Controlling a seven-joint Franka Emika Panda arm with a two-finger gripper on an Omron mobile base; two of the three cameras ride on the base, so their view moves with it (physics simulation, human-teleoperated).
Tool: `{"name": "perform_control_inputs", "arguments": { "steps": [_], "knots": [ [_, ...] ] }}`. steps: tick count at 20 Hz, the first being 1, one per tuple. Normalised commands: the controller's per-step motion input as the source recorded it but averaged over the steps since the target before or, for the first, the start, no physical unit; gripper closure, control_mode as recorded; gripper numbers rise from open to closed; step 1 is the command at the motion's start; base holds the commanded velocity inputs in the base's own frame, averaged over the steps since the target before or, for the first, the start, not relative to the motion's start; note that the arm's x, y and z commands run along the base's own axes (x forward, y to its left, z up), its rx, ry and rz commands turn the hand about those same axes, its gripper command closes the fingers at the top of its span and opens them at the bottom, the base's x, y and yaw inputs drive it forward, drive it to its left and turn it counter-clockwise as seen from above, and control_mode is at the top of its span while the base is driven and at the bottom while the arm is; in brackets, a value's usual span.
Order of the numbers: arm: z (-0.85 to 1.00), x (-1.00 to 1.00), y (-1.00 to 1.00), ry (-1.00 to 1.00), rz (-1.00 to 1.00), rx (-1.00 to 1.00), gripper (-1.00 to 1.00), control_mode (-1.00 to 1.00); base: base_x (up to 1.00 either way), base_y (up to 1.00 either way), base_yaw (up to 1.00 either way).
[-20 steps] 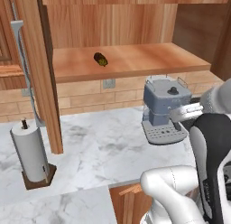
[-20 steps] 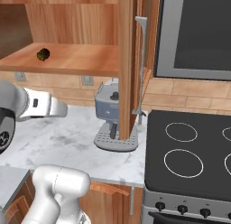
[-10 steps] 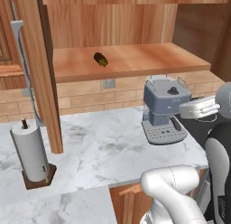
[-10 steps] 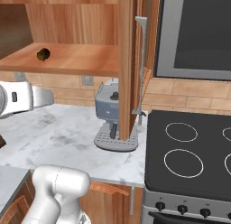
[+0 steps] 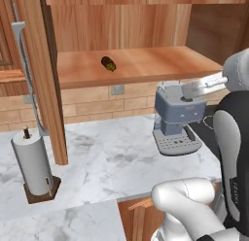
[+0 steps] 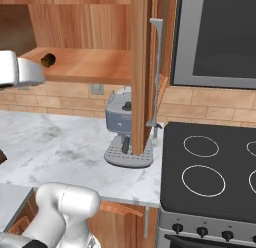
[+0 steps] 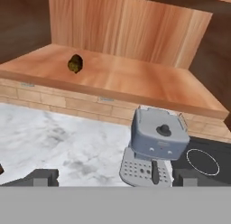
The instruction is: Pick the sweet potatos from the cabinet and place them in one bowl. Pick the potato from the sink and place it in the other bowl.
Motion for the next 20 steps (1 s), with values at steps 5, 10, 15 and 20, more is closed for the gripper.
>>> {"name": "perform_control_inputs", "arguments": {
  "steps": [5,10,15,20],
  "knots": [
    [0.43,0.38,0.01,0.07,0.00,0.01,-1.00,-1.00,0.00,0.00,0.00],
    [0.11,0.26,0.00,-0.08,0.00,0.11,-1.00,-1.00,0.00,0.00,0.00],
    [-0.25,0.51,0.00,-0.21,-0.01,0.24,-1.00,-1.00,0.00,0.00,0.00],
    [-0.27,0.42,0.14,-0.09,0.00,0.12,-1.00,-1.00,0.00,0.00,0.00]
  ]
}}
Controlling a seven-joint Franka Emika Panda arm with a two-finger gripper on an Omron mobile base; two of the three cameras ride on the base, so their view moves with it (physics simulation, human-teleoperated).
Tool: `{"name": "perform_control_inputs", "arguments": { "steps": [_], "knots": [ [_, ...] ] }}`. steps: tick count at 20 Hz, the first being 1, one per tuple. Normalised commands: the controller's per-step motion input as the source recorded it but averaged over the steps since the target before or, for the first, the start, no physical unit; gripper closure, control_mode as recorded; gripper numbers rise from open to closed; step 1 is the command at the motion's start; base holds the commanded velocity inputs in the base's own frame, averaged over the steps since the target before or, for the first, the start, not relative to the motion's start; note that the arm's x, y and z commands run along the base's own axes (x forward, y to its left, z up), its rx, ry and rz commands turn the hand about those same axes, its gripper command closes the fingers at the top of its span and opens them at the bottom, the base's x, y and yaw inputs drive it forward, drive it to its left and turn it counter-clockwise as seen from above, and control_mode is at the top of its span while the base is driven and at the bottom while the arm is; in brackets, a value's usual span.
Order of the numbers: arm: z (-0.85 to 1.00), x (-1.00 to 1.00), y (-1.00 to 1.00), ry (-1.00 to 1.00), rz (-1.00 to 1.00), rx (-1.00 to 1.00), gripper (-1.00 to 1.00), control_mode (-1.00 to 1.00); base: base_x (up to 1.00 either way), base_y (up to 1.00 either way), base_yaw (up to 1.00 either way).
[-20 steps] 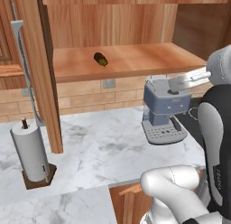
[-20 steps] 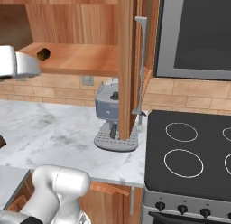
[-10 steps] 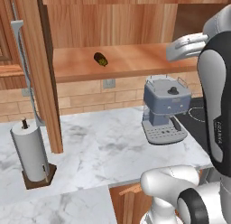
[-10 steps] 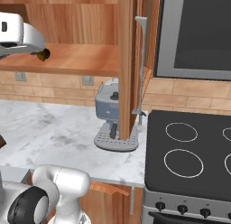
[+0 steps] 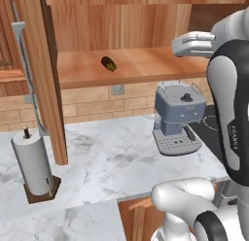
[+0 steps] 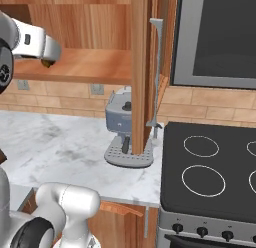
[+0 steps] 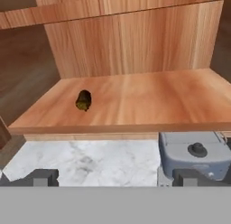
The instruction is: Pick the sweet potatos from the cabinet and place them in one bowl. Pick the potato from the sink and place it in the other bowl.
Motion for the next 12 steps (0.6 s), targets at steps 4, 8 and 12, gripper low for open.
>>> {"name": "perform_control_inputs", "arguments": {
  "steps": [4,8,12],
  "knots": [
    [-0.04,0.21,0.31,0.01,0.00,-0.01,-1.00,-1.00,0.00,0.00,0.00],
    [0.00,0.14,0.34,0.05,0.12,-0.07,-1.00,-1.00,0.00,0.00,0.00],
    [0.01,0.39,0.18,0.09,0.20,-0.03,-1.00,-1.00,0.00,0.00,0.00]
  ]
}}
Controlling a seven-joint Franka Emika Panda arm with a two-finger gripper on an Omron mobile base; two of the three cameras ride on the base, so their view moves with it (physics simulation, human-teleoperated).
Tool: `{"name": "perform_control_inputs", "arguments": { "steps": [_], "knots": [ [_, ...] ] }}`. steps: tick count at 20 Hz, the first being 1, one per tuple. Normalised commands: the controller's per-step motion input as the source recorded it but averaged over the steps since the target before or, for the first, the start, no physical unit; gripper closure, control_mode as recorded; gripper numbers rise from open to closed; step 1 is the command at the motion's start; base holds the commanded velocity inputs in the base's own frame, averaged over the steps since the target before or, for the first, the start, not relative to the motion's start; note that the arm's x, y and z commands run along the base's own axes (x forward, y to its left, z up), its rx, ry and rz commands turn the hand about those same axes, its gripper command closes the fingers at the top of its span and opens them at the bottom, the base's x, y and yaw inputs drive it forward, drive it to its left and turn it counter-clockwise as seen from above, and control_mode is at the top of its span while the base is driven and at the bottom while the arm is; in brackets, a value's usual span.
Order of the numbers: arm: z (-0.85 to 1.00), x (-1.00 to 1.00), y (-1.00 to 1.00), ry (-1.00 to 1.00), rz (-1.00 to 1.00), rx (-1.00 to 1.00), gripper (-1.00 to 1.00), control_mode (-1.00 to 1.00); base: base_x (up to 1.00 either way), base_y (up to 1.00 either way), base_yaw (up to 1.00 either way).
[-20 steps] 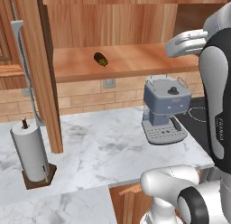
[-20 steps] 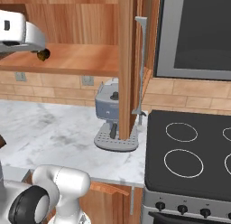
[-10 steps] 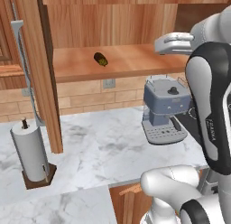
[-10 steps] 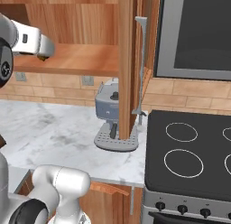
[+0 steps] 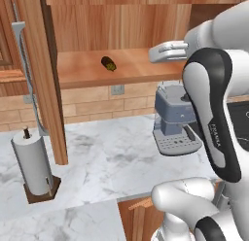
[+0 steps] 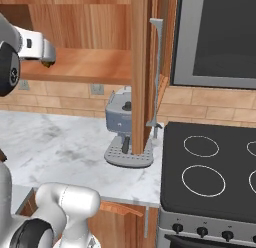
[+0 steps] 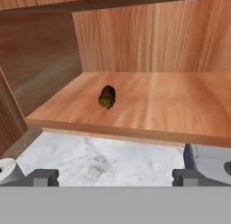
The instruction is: Pick the sweet potatos from the cabinet and place them in one bowl. Pick the potato from the sink and place it in the other bowl.
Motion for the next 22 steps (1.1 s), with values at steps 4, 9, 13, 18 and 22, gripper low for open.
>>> {"name": "perform_control_inputs", "arguments": {
  "steps": [4,9,13,18,22],
  "knots": [
    [-0.01,0.18,0.13,0.00,0.17,-0.02,-1.00,-1.00,0.00,0.00,0.00],
    [-0.11,0.02,0.21,-0.01,0.00,-0.02,-1.00,-1.00,0.00,0.00,0.00],
    [-0.32,0.09,0.38,-0.05,-0.06,-0.09,-1.00,-1.00,0.00,0.00,0.00],
    [-0.27,0.27,0.38,0.00,-0.10,-0.10,-1.00,-1.00,0.00,0.00,0.00],
    [-0.03,0.49,0.22,0.06,-0.11,-0.07,-1.00,-1.00,0.00,0.00,0.00]
  ]
}}
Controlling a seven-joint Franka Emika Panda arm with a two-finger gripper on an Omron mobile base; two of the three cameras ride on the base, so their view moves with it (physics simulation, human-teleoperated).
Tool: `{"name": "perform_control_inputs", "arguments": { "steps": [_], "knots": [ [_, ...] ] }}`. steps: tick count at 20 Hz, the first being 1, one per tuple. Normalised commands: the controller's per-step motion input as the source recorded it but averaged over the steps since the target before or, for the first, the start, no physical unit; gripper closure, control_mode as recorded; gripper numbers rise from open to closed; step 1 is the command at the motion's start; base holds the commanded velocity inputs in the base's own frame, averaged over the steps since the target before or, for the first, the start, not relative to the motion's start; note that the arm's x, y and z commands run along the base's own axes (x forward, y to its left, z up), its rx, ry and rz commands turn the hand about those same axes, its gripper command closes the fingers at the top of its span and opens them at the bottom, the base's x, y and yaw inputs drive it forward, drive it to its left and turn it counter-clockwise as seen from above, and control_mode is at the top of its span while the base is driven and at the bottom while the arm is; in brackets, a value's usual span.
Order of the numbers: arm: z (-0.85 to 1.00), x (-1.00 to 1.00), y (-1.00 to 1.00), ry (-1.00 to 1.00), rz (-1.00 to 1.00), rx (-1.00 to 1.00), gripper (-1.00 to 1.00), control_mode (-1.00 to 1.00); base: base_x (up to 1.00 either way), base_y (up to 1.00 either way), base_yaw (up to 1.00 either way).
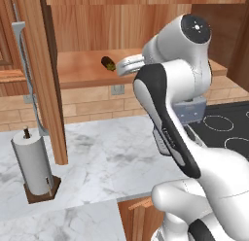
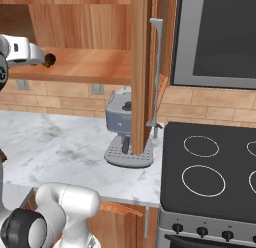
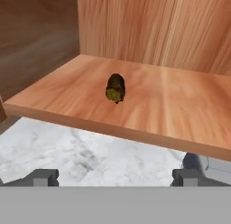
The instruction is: Pick the sweet potatos from the cabinet and place them in one bowl. Pick the potato from the sink and place it in the other bowl.
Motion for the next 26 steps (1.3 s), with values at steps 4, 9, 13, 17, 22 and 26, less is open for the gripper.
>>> {"name": "perform_control_inputs", "arguments": {
  "steps": [4,9,13,17,22,26],
  "knots": [
    [0.00,0.46,0.09,0.11,-0.08,-0.02,-1.00,-1.00,0.00,0.00,0.00],
    [0.01,0.45,0.00,0.13,-0.06,0.00,-1.00,-1.00,0.00,0.00,0.00],
    [0.00,0.54,0.00,0.12,-0.04,0.02,-1.00,-1.00,0.00,0.00,0.00],
    [-0.12,0.19,0.00,0.05,0.00,0.01,-1.00,-1.00,0.00,0.00,0.00],
    [-0.19,0.09,0.00,0.00,0.00,0.04,-1.00,-1.00,0.00,0.00,0.00],
    [0.00,0.21,0.00,0.00,0.00,0.15,-1.00,-1.00,0.00,0.00,0.00]
  ]
}}
